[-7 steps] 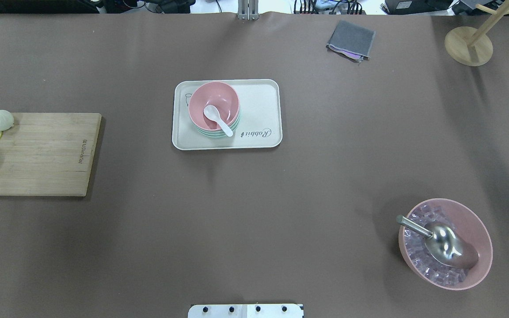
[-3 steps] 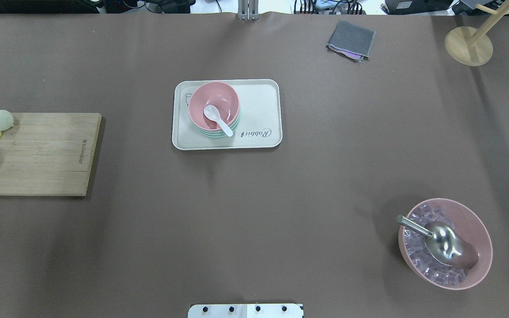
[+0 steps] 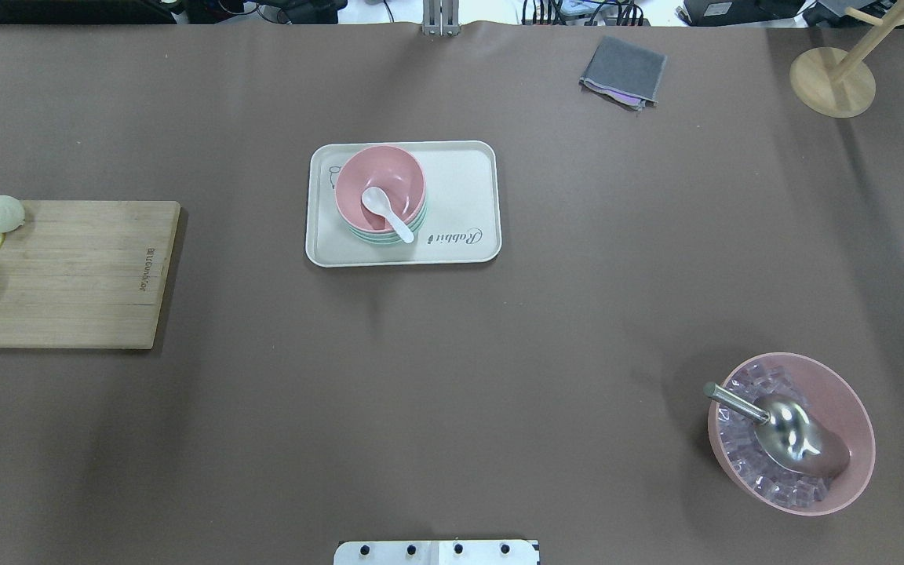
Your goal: Stack pink bowl on green and place spoon
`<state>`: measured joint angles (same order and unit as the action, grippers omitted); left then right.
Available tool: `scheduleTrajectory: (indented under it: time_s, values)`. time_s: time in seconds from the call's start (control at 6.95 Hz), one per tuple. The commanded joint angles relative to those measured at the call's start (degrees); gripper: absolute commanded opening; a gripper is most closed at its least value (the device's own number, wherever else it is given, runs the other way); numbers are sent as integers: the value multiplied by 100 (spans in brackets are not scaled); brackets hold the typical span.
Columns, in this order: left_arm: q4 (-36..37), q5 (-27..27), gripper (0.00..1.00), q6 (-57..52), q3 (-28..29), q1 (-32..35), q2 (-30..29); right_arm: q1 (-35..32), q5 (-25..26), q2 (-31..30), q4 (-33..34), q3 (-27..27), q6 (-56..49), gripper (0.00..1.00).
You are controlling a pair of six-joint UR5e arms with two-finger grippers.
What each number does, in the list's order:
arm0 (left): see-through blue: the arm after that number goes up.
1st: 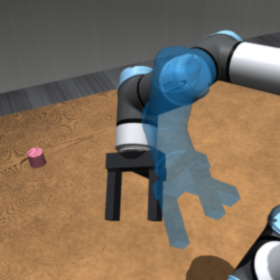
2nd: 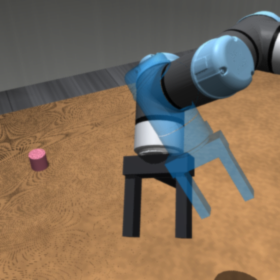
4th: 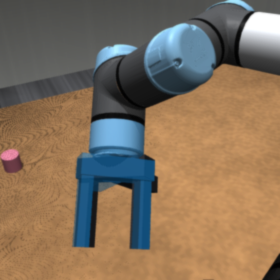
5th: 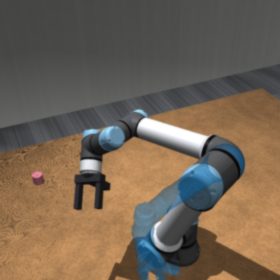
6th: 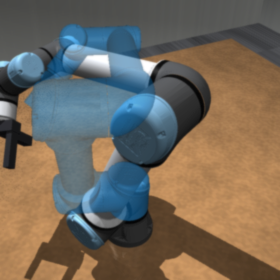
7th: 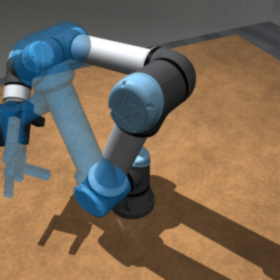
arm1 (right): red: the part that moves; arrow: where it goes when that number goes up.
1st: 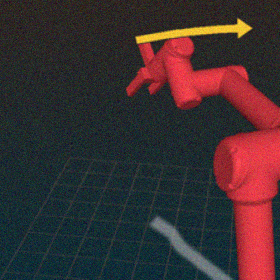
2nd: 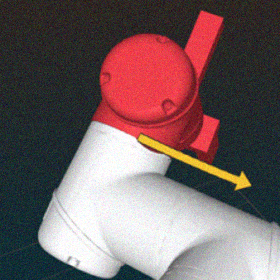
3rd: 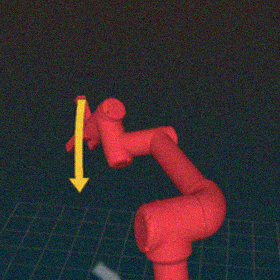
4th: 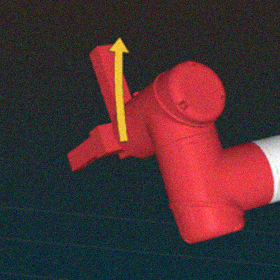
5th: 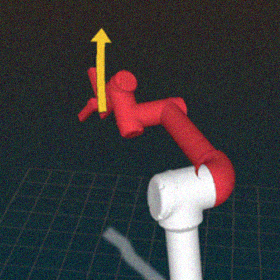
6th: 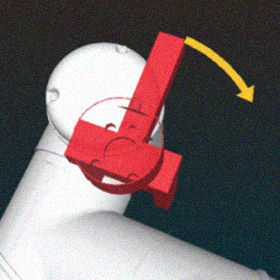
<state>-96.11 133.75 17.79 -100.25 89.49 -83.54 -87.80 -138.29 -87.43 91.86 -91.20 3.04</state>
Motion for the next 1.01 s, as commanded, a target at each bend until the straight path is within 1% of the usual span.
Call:
scheduleTrajectory:
  time_s: [0.0,0.86]
  values:
    - [40,20,98,-4,67,7,-30,-1,4,-2,-2,-21,3,100]
    - [31,-24,98,-4,76,7,-30,-45,74,-29,-2,-38,3,100]
